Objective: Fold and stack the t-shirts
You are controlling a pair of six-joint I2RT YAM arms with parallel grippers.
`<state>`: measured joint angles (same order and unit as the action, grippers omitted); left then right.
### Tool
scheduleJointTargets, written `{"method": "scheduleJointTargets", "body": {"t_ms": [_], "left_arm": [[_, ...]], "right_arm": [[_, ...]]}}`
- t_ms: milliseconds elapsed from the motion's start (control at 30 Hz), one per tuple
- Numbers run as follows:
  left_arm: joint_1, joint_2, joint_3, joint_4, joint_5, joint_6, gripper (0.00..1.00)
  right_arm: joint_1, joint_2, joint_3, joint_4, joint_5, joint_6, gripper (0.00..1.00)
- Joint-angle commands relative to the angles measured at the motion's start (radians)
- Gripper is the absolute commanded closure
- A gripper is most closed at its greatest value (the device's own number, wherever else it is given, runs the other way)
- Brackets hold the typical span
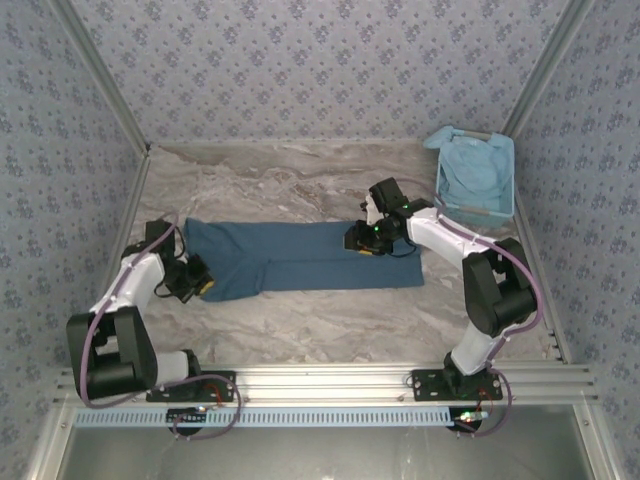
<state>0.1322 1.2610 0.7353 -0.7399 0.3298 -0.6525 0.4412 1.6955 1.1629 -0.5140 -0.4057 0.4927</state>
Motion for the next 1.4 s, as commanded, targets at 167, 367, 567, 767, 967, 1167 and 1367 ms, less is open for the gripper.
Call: {"method": "scheduleJointTargets", "body": {"t_ms": [167,367,567,767,967,1167,1367], "left_arm": [[-0.040,-0.123,-0.047,-0.111,0.028,-0.142,1.00],[-0.056,-0.164,-0.085,-0.113,0.005,-0.211,1.00],[-0.056,-0.096,-0.072,-0.133,-0.091,-0.165,0.59],[-0.088,-0.162,-0.027,-0.217,-0.230,-0.130,0.56],[-0.167,-0.234,0.023,-0.257,-0.248,-0.124,0.60],[-0.103,-0.177,0.035,-0.202,-0.266,-0.065,0.53],[0.019,-0.051,0.016,0.054,-0.126,-0.053,0.46]], "right_arm": [[0.007,-0.013,-0.007,0.002,-0.007,0.018,0.58],[0.008,-0.015,-0.012,-0.002,-0.008,0.016,0.58],[0.011,-0.022,-0.011,-0.013,-0.007,0.008,0.58],[0.012,-0.046,-0.035,-0.013,-0.001,0.002,0.58],[0.028,-0.059,-0.047,-0.015,0.013,0.001,0.58],[0.044,-0.051,-0.036,-0.008,0.008,0.006,0.58],[0.047,-0.050,-0.037,-0.008,0.000,0.001,0.58]]}}
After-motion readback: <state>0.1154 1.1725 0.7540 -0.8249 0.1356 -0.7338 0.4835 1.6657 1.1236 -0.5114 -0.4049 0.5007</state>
